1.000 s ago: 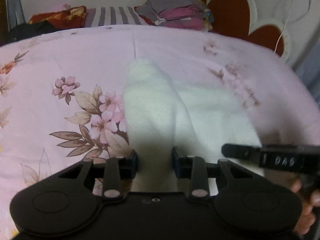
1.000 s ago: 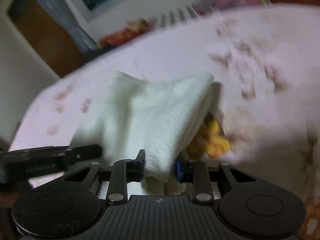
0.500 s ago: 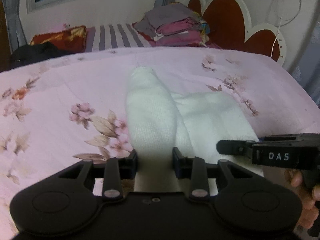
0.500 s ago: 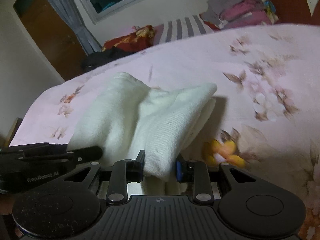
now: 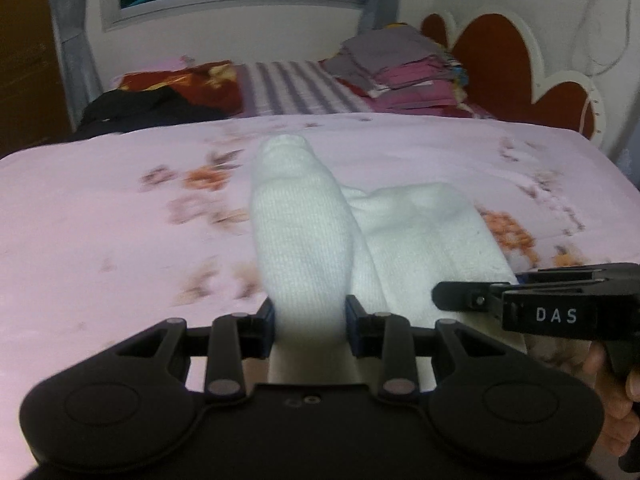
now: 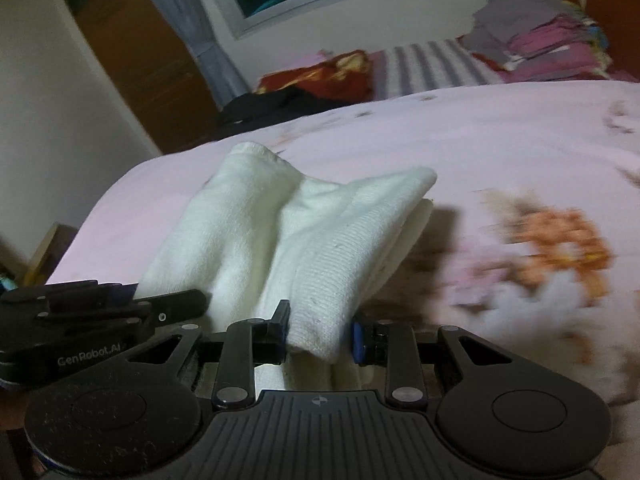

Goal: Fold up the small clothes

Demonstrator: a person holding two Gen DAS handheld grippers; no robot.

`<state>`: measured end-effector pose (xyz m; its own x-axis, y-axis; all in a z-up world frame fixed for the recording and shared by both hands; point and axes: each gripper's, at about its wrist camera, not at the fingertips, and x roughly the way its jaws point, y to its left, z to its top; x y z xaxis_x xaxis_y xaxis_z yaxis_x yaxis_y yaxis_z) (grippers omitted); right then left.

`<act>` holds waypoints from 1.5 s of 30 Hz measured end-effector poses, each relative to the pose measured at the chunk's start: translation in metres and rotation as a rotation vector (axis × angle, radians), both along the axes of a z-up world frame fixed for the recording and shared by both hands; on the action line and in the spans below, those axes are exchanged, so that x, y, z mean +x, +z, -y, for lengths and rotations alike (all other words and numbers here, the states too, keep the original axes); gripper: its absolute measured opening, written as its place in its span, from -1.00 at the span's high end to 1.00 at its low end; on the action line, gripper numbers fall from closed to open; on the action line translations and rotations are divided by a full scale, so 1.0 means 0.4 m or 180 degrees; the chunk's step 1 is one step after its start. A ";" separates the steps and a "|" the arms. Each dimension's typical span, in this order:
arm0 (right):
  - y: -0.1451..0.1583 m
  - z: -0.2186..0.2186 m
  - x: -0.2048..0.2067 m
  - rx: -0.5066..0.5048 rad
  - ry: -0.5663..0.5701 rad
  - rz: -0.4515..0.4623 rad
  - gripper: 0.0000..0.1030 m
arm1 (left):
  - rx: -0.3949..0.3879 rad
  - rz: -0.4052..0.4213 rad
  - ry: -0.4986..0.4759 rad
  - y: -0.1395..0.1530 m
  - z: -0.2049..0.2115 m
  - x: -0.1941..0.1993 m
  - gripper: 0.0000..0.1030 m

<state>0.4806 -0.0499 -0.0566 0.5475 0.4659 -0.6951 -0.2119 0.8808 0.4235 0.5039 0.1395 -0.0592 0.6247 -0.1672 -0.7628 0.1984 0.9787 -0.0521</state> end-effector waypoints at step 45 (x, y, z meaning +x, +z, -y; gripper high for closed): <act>-0.095 -0.166 0.009 -0.1005 0.0169 0.0155 0.96 | -0.0656 -0.0023 -0.0368 -0.114 -0.154 -0.002 0.26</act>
<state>0.4844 0.0165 -0.0946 0.5645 0.2601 -0.7834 -0.2743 0.9542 0.1191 0.5029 0.2012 -0.1047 0.5871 -0.3900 -0.7094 0.3075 0.9181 -0.2502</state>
